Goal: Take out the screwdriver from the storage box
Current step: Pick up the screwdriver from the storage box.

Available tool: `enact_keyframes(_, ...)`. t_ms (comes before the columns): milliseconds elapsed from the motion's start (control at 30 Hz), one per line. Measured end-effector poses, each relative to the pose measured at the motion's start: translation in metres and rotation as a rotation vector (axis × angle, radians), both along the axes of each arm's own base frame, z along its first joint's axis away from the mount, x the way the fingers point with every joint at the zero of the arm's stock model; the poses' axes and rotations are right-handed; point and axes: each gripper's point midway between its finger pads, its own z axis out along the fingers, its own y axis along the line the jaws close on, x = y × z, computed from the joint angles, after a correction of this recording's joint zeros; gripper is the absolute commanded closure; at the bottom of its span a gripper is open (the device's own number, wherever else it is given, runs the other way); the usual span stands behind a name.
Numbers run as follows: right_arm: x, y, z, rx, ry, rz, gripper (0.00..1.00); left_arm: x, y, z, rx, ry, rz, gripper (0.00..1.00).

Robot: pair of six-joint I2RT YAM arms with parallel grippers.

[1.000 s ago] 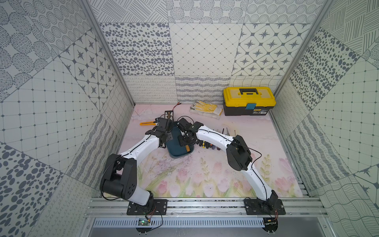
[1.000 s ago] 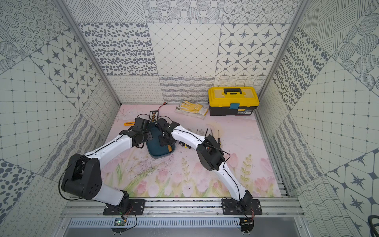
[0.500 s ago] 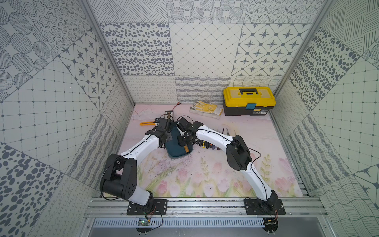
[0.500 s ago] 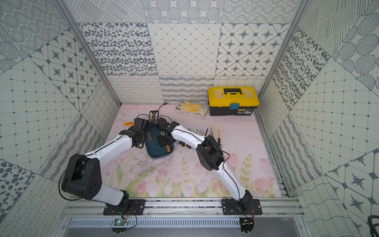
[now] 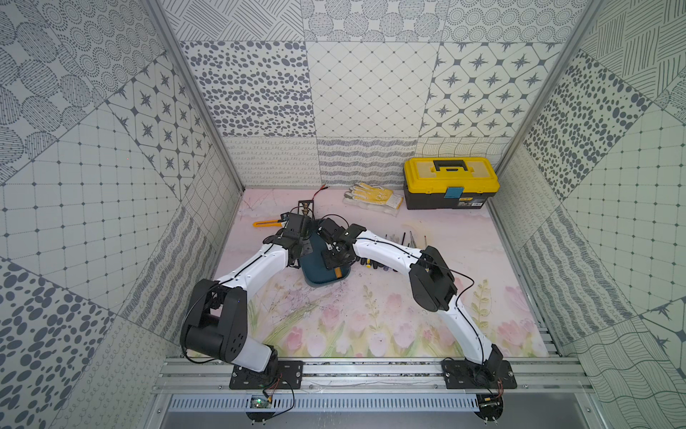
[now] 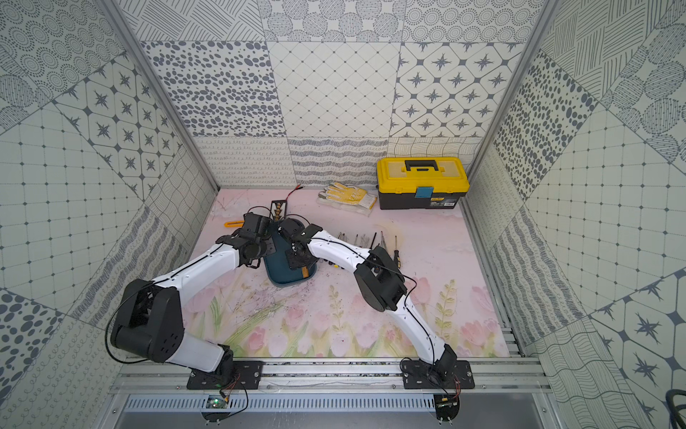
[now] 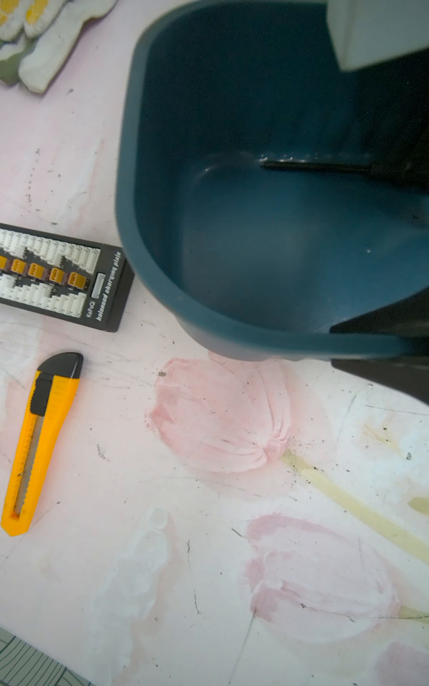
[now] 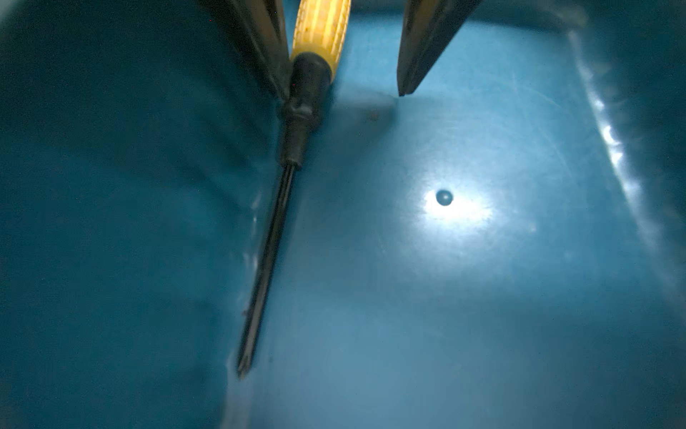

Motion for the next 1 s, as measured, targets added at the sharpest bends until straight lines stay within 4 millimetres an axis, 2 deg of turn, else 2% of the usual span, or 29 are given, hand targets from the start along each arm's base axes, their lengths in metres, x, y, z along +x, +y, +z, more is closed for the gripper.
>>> enact_keyframes(200,-0.003,-0.001,-0.001,0.006,0.023,-0.033,0.50,0.000,0.000,0.000,0.000,-0.001,0.000,1.00)
enact_keyframes(433,-0.011,0.004,-0.007,0.032,0.079,-0.037,0.64,0.000,0.000,0.000,0.002,-0.001,0.000,1.00)
enact_keyframes(600,-0.013,0.007,-0.007,0.053,0.098,-0.025,0.66,0.000,0.000,0.000,0.002,-0.001,0.000,1.00)
enact_keyframes(667,-0.015,0.009,-0.007,0.060,0.108,-0.015,0.74,0.000,0.000,0.000,0.002,-0.001,0.000,1.00)
enact_keyframes(700,-0.016,0.010,-0.007,0.064,0.113,-0.010,0.75,0.000,0.000,0.000,0.002,-0.001,0.000,1.00)
enact_keyframes(733,-0.017,0.011,-0.008,0.068,0.117,-0.006,0.73,0.000,0.000,0.000,0.001,-0.001,0.000,1.00)
enact_keyframes(800,-0.017,0.012,-0.009,0.070,0.120,0.001,0.59,0.000,0.000,0.000,0.002,0.000,0.000,1.00)
enact_keyframes(833,-0.017,0.012,-0.010,0.070,0.121,0.005,0.55,0.000,0.000,0.000,0.001,0.000,0.000,1.00)
enact_keyframes(933,-0.017,0.012,-0.009,0.070,0.122,0.003,0.57,0.000,0.000,-0.001,0.002,0.001,0.000,1.00)
enact_keyframes(1000,-0.017,0.012,-0.011,0.063,0.124,0.002,0.64,0.000,0.000,-0.001,0.002,0.003,0.000,1.00)
